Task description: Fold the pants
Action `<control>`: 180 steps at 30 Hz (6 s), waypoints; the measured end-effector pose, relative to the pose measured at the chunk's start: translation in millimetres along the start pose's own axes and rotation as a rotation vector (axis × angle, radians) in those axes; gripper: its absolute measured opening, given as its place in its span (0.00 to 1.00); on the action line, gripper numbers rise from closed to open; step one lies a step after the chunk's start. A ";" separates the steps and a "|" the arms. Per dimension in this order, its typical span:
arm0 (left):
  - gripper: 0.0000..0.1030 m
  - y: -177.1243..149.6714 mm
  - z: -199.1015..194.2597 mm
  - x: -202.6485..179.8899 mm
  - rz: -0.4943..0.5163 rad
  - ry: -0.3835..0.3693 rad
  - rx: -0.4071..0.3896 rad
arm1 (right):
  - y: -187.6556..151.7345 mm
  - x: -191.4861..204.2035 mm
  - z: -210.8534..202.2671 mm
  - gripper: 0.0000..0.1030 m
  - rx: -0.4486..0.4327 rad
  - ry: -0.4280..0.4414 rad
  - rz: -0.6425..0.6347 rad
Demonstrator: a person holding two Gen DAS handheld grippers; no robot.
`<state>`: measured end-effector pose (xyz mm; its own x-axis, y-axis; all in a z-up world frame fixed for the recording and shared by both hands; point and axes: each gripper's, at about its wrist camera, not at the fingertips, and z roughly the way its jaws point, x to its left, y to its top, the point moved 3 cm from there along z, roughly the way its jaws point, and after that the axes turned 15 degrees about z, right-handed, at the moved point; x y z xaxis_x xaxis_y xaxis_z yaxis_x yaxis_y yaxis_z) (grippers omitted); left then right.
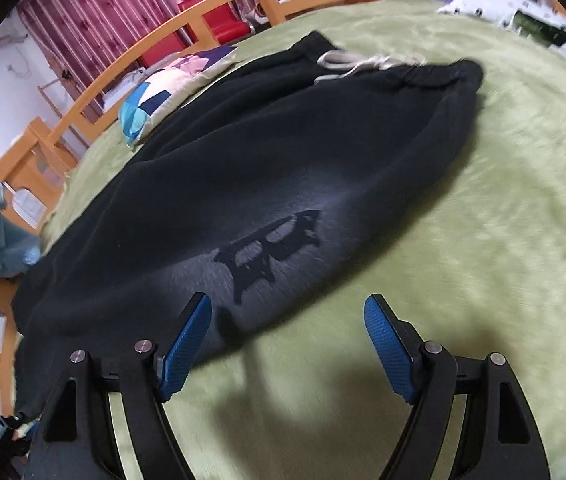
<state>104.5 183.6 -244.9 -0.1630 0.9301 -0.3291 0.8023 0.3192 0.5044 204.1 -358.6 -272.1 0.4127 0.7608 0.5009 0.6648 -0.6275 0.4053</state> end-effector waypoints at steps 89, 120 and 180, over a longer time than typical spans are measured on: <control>0.24 198.8 158.1 -41.7 -0.003 0.140 -0.062 | 158.6 111.7 175.6 0.27 -0.078 -0.092 -0.100; 0.29 -54.7 -31.8 -66.7 0.254 0.053 0.182 | -10.1 -111.4 -114.3 0.28 -0.022 -0.219 -0.059; 0.55 54.7 -39.7 16.5 0.143 0.121 0.094 | -43.7 5.2 -61.9 0.50 0.010 -0.229 -0.209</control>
<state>122.9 223.6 -191.0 -0.1069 0.9816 -0.1581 0.8712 0.1691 0.4609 138.6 -337.4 -239.9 0.3950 0.8916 0.2213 0.7557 -0.4523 0.4736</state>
